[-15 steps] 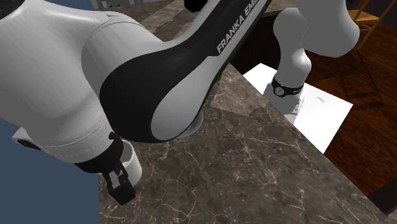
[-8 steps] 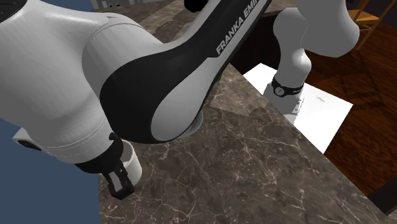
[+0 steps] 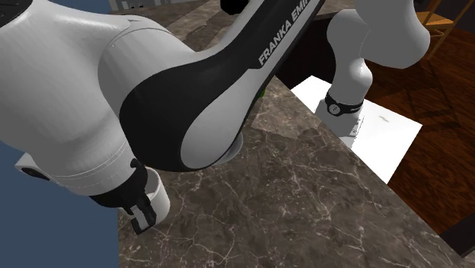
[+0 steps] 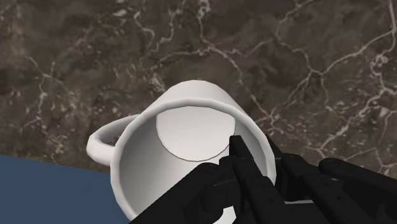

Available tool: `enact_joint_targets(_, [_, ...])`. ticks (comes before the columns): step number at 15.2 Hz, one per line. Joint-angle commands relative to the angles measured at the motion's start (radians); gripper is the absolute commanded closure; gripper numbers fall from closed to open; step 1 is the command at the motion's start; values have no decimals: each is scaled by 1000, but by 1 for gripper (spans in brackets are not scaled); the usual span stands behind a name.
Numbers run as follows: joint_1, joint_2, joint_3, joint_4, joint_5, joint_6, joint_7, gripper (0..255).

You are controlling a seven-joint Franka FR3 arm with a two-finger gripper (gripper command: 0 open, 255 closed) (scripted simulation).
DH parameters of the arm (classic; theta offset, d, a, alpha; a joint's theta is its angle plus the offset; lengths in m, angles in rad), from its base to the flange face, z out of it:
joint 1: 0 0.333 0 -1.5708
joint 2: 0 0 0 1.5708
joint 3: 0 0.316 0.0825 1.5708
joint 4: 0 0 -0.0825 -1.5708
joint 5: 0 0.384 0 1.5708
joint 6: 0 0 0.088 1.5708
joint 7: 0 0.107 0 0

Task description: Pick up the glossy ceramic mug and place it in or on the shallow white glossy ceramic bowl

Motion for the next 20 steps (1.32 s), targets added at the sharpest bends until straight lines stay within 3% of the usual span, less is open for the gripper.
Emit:
enact_joint_targets(1, [0, 0, 0, 0, 0, 0, 0, 255])
enact_joint_targets(20, [0, -61, -1, 164, 0, -224, -8, 255])
